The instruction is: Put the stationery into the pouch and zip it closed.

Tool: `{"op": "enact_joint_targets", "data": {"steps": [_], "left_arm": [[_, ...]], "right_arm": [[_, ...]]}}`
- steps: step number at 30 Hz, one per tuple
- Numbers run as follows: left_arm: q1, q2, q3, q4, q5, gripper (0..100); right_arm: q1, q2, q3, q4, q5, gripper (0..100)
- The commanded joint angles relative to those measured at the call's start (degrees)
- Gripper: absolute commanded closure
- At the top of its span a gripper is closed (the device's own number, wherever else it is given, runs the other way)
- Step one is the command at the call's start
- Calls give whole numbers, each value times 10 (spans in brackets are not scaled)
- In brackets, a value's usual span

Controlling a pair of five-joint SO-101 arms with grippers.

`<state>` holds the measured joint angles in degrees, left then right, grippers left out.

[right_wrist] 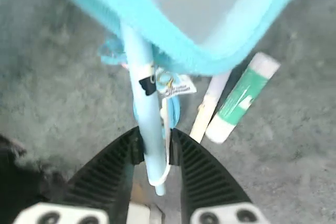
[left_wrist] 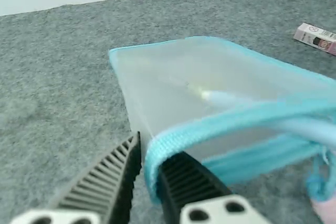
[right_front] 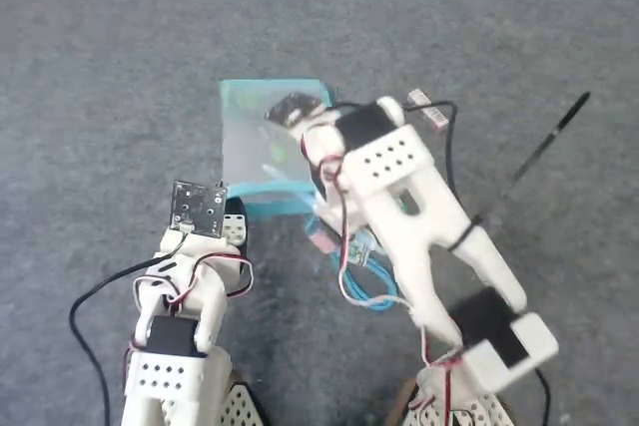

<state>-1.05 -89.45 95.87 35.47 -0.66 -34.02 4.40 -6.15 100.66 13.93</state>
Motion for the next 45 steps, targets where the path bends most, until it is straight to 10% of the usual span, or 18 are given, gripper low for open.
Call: {"op": "enact_joint_targets", "data": {"steps": [1,22,29,36,41,45], "left_arm": [[3,-4,-10,-16,-2,987],[47,-4,0,-14,-3,987],[-68,-4,-42,-14,31,987],[90,-4,-41,53,4,987],[-57,-3,-45,11,40,987],[-27,-4,-41,32,16,987]], "right_arm": [[11,26,-102,22,-24,991],[17,25,-290,24,-25,826],[95,-159,-40,22,71,833],[137,-245,248,-94,92,833],[136,-247,364,-179,92,833],[138,-247,411,-232,92,833]]}}
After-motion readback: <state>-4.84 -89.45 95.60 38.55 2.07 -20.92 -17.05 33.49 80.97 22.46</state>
